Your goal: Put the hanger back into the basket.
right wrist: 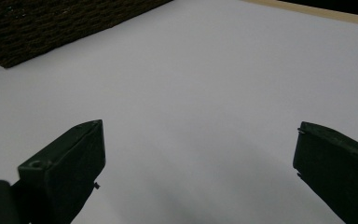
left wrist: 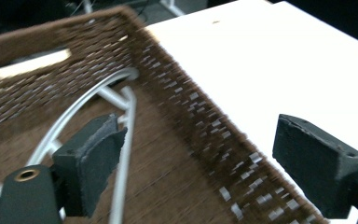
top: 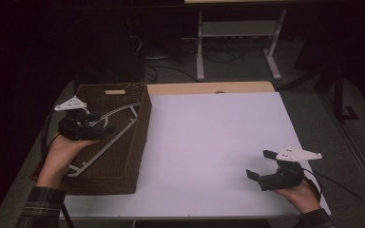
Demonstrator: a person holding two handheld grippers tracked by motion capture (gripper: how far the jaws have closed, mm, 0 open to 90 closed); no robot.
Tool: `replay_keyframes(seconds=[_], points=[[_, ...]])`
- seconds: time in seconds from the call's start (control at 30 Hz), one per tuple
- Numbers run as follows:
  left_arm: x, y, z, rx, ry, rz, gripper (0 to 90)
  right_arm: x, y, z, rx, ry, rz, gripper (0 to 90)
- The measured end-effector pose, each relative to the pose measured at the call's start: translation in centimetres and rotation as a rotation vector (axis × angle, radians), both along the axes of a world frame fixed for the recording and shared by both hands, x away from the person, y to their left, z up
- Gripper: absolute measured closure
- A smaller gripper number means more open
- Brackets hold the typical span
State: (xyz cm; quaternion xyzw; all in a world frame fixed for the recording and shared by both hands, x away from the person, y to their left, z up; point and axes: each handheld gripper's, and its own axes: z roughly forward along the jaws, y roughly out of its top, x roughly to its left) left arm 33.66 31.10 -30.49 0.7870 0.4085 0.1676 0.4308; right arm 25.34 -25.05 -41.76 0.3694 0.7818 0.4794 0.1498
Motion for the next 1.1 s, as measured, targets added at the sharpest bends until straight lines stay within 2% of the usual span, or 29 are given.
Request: replay_keyframes(seconds=[0.03, 0.07, 0.1, 0.13, 0.33, 0.4, 0.43, 0.5, 0.57, 0.6, 0.67, 0.73, 0.77, 0.9, 1.07, 1.1], points=[[-0.2, -1.3, 0.0, -0.010, -0.013, -0.023, 12.9, 0.0, 0.1, 0.0, -0.006, -0.003, 0.001, 1.6], [-0.2, -1.3, 0.0, -0.010, -0.013, -0.023, 12.3, 0.0, 0.1, 0.0, -0.006, -0.003, 0.001, 1.6], [-0.3, -2.5, -0.1, -0.016, -0.018, -0.046, 11.7, 0.1, 0.2, 0.1, -0.008, -0.005, 0.004, 1.6], [-0.3, -2.5, -0.1, -0.016, -0.018, -0.046, 10.9, 0.1, 0.2, 0.1, -0.009, -0.006, 0.005, 1.5], [-1.1, -6.7, -0.6, -0.033, -0.029, -0.125, 8.0, 0.2, 0.5, 0.1, -0.013, -0.007, 0.012, 1.2], [-1.2, -7.3, -0.7, -0.038, -0.032, -0.135, 7.5, 0.2, 0.5, 0.1, -0.014, -0.005, 0.012, 1.2], [-1.4, -8.5, -0.9, -0.045, -0.039, -0.162, 7.3, 0.2, 0.5, 0.1, -0.016, -0.004, 0.013, 1.2], [-1.5, -9.1, -1.0, -0.047, -0.038, -0.177, 7.3, 0.2, 0.5, 0.1, -0.016, -0.004, 0.013, 1.2], [-1.7, -10.9, -1.3, -0.054, -0.037, -0.215, 7.3, 0.3, 0.5, 0.1, -0.015, -0.003, 0.014, 1.2], [-1.7, -10.9, -1.3, -0.054, -0.037, -0.215, 7.3, 0.3, 0.6, 0.1, -0.016, -0.003, 0.014, 1.2], [-1.9, -12.5, -1.7, -0.067, -0.040, -0.240, 7.3, 0.3, 0.6, 0.1, -0.017, -0.001, 0.016, 1.2], [-2.0, -13.0, -1.8, -0.068, -0.039, -0.248, 7.3, 0.3, 0.6, 0.1, -0.018, -0.002, 0.017, 1.2], [-2.2, -14.0, -2.2, -0.070, -0.040, -0.266, 7.3, 0.2, 0.6, 0.0, -0.019, -0.001, 0.017, 1.2], [-2.5, -15.8, -3.2, -0.085, -0.036, -0.295, 7.3, 0.2, 0.5, 0.0, -0.017, -0.002, 0.019, 1.2], [-3.1, -17.6, -5.0, -0.090, -0.047, -0.303, 7.3, 0.2, 0.6, 0.0, -0.019, -0.002, 0.024, 1.2], [-3.1, -17.6, -5.0, -0.090, -0.047, -0.303, 7.3, 0.2, 0.6, 0.0, -0.019, -0.002, 0.024, 1.2]])
